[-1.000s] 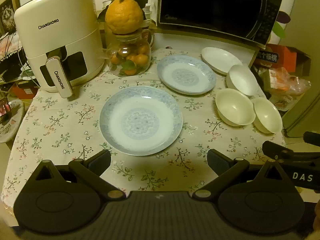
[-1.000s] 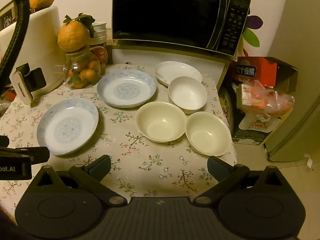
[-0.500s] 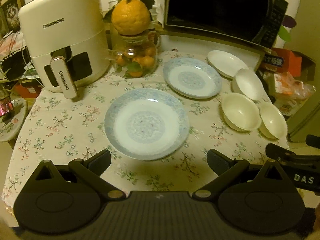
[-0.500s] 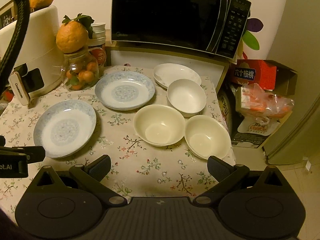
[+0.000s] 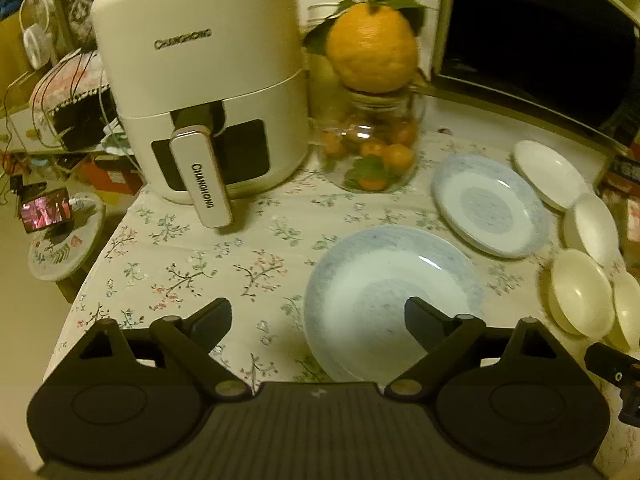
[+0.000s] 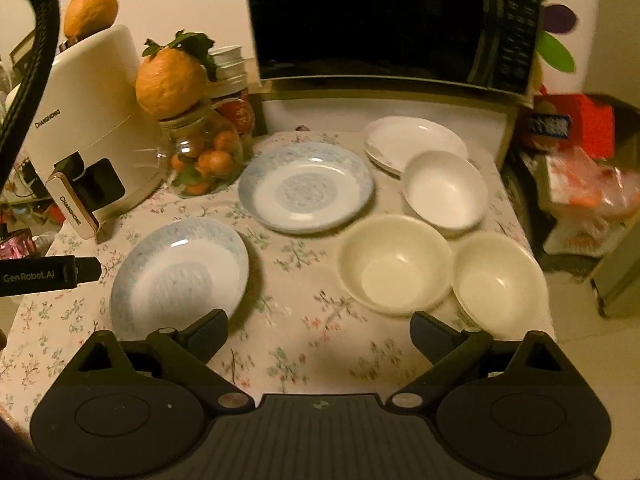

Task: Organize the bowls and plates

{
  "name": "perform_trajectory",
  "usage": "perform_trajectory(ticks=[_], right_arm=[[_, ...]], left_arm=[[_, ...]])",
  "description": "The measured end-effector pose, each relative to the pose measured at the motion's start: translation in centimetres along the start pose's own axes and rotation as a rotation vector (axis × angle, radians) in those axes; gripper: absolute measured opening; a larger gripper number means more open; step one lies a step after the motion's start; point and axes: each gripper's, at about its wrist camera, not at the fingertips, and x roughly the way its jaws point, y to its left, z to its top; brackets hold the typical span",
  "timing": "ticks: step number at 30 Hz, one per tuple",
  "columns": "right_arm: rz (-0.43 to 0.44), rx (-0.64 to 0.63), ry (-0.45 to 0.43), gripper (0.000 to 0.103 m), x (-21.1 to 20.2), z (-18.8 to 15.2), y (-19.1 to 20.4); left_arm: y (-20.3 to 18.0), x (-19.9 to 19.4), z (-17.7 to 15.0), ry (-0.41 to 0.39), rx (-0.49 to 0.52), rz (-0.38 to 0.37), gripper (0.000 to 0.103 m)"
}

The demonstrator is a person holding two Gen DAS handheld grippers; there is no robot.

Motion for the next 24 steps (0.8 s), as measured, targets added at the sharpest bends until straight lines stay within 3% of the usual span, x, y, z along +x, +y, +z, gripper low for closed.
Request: perform_trajectory(ticks=[4, 12, 24], right_arm=[[0.044, 0.008, 0.141, 0.085, 2.7, 0.2, 0.4], [0.123, 0.029, 0.181, 0.073, 7.2, 0.7, 1.6], [0.142, 0.040, 0.237, 0.067, 12.1, 0.4, 2.8]], left_arm=[[0.9, 1.8, 0.3, 0.034, -0.038, -0.030, 0.078], [1.6, 5.7, 0.1, 0.075, -0.068, -0.019, 0.053], [1.6, 9.3, -0.8, 0.112, -0.066, -0.042, 0.044]])
